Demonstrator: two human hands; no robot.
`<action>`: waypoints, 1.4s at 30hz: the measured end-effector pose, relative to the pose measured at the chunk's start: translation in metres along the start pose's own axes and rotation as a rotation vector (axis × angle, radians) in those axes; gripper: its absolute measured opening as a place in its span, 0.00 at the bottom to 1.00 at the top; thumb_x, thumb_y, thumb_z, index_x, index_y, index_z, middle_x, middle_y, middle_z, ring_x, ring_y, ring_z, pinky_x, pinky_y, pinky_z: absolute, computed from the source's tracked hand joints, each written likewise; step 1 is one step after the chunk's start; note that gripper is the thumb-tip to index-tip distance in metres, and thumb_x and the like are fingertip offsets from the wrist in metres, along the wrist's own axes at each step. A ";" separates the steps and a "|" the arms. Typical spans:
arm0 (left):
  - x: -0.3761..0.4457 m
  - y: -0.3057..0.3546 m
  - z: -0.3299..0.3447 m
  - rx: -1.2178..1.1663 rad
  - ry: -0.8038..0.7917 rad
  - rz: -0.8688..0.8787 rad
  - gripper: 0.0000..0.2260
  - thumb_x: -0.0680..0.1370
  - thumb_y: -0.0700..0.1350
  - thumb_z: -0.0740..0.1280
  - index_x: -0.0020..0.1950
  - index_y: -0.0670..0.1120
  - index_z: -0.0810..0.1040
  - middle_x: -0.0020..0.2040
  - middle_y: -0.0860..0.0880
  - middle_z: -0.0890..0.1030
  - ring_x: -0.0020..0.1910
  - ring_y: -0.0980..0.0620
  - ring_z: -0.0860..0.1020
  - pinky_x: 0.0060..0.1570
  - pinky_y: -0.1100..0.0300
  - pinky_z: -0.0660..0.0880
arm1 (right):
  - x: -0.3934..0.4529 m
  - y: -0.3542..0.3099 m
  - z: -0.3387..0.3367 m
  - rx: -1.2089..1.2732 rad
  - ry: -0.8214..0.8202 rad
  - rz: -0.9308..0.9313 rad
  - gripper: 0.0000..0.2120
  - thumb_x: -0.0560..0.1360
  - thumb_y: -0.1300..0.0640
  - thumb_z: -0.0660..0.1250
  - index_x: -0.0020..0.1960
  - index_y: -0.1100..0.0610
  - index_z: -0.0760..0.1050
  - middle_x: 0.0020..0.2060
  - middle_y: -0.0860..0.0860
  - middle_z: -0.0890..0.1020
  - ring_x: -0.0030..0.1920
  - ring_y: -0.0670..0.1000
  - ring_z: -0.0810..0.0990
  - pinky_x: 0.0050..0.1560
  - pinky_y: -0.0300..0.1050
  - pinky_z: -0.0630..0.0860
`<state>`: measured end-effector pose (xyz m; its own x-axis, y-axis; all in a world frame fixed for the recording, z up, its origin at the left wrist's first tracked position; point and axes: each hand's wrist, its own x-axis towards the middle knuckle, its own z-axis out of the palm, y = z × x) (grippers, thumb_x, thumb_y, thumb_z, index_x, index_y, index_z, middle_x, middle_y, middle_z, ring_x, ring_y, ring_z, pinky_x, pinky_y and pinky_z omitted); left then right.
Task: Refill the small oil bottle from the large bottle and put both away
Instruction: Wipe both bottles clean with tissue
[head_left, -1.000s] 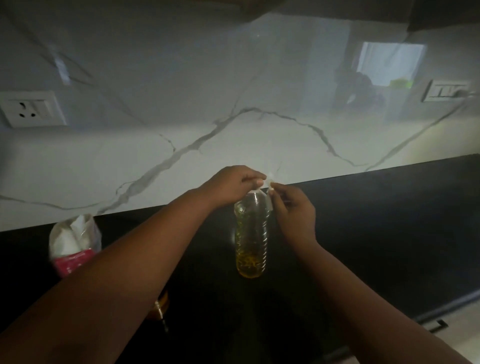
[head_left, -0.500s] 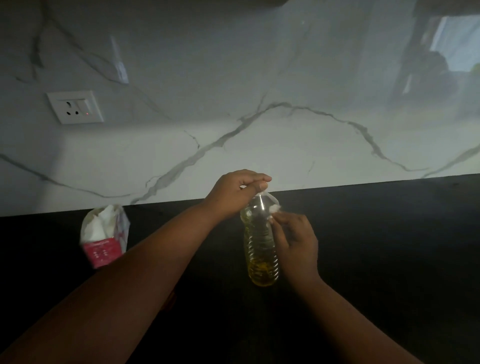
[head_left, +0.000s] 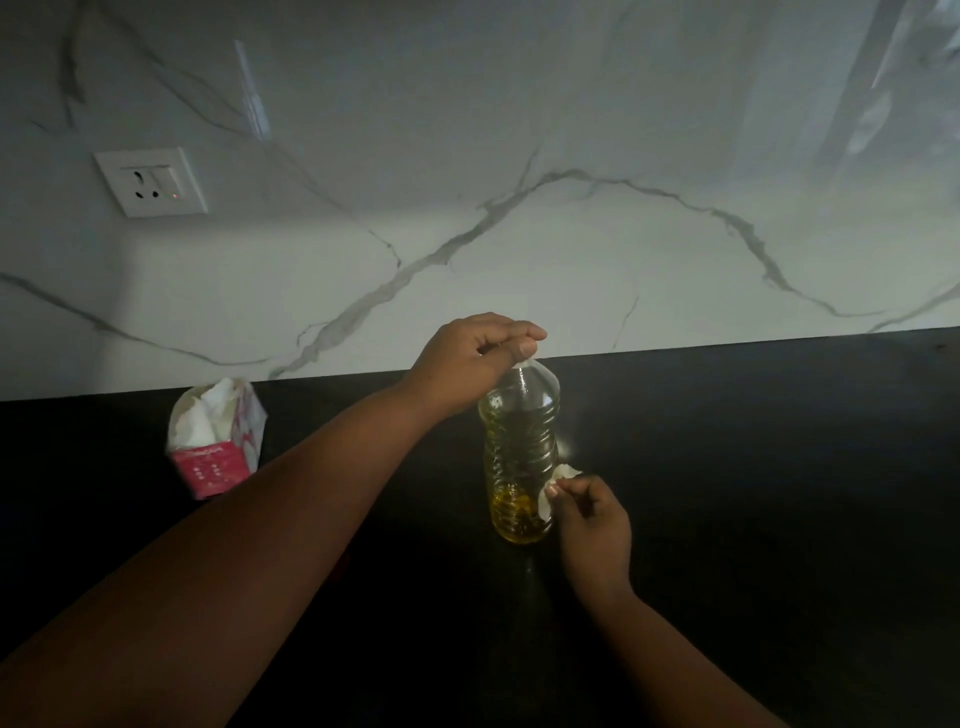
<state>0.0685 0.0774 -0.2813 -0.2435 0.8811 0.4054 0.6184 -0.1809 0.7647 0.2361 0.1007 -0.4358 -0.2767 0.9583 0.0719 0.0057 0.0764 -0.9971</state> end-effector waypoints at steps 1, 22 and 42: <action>0.000 0.001 0.000 0.002 -0.002 -0.001 0.12 0.80 0.46 0.68 0.51 0.66 0.80 0.53 0.62 0.82 0.60 0.58 0.79 0.65 0.51 0.75 | -0.002 0.004 -0.001 -0.008 -0.012 0.021 0.03 0.75 0.61 0.69 0.43 0.55 0.78 0.40 0.50 0.82 0.43 0.43 0.81 0.40 0.34 0.75; -0.003 0.006 0.002 0.006 0.012 -0.041 0.07 0.76 0.56 0.66 0.48 0.70 0.81 0.56 0.59 0.83 0.58 0.59 0.79 0.64 0.48 0.75 | -0.001 -0.014 -0.020 -0.134 -0.092 -0.016 0.11 0.74 0.60 0.70 0.52 0.48 0.76 0.45 0.46 0.81 0.45 0.40 0.81 0.38 0.33 0.77; -0.004 0.012 0.003 -0.184 -0.014 -0.154 0.13 0.79 0.46 0.66 0.47 0.64 0.85 0.55 0.60 0.84 0.60 0.59 0.80 0.65 0.55 0.74 | -0.005 0.007 -0.013 -0.344 -0.193 -0.151 0.09 0.76 0.60 0.67 0.42 0.46 0.75 0.41 0.45 0.78 0.41 0.37 0.78 0.35 0.28 0.73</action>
<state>0.0789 0.0731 -0.2748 -0.3132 0.9101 0.2713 0.4281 -0.1197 0.8958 0.2496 0.1001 -0.4423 -0.4741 0.8623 0.1780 0.2627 0.3314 -0.9062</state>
